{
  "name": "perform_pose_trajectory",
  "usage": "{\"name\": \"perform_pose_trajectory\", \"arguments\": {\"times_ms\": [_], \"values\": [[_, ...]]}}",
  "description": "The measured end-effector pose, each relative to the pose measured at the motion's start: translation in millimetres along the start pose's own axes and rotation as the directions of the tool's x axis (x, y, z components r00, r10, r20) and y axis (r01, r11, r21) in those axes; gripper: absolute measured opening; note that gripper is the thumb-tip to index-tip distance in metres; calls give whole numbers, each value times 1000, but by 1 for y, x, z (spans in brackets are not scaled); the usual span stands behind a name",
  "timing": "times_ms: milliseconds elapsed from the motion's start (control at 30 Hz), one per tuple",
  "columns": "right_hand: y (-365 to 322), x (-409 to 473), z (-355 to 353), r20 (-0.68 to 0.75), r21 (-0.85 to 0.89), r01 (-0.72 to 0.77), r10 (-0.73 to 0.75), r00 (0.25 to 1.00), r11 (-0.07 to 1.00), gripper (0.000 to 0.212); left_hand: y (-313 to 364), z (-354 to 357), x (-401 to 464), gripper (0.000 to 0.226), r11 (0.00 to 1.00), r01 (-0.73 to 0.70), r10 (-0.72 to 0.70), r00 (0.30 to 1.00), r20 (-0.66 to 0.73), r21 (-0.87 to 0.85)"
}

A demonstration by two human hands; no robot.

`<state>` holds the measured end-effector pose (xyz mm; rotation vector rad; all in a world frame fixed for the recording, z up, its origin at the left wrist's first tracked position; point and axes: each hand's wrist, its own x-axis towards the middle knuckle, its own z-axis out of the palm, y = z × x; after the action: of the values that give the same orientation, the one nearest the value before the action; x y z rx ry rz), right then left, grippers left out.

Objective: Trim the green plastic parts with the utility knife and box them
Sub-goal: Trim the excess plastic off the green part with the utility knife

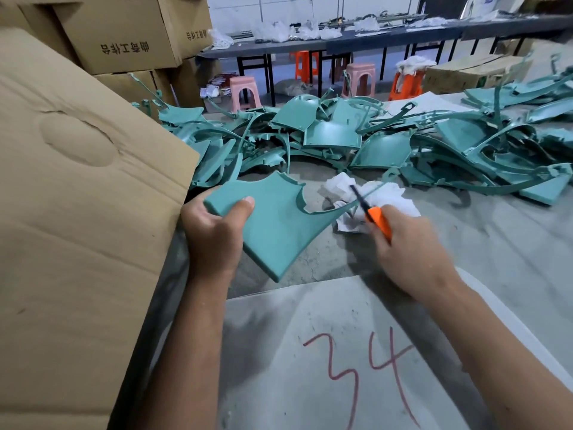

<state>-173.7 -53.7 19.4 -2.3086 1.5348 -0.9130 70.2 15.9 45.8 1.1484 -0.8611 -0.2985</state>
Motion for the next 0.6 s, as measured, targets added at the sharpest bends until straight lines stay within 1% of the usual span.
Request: {"name": "perform_pose_trajectory", "arguments": {"times_ms": [67, 100, 167, 267, 367, 433, 500, 567, 600], "values": [[-14, -8, 6, 130, 62, 110, -118, 984, 992, 17, -1, 3, -2, 9, 999, -18, 16, 999, 44, 44], [-17, -10, 9, 161, 72, 140, -150, 976, 988, 15, -1, 5, -3, 10, 998, -17, 13, 998, 62, 67], [-14, -9, 10, 141, 77, 156, -165, 976, 985, 15, -2, 3, -3, 9, 997, 7, -10, 999, 45, 73], [5, 1, 0, 35, 40, 55, -57, 998, 998, 24, -3, -8, 3, 11, 998, 40, -39, 999, -17, 44], [24, 10, -9, -98, -33, -50, 46, 994, 998, 28, -3, -11, 5, 11, 998, 54, -54, 999, -1, 44], [24, 9, -10, -217, -55, -65, 52, 975, 996, 22, -2, -8, 4, 11, 997, 57, -57, 998, 13, 47], [17, 6, -11, -321, -51, -40, 22, 947, 998, 17, -3, -8, 5, 16, 996, 31, -33, 999, 16, 84], [15, 6, -12, -361, -24, -41, 29, 932, 999, 19, -3, -11, 6, 19, 990, -3, 0, 1000, 23, 144], [17, 7, -11, -350, -18, -58, 48, 936, 998, 21, -3, -13, 7, 19, 986, -13, 9, 1000, 21, 164]]}}
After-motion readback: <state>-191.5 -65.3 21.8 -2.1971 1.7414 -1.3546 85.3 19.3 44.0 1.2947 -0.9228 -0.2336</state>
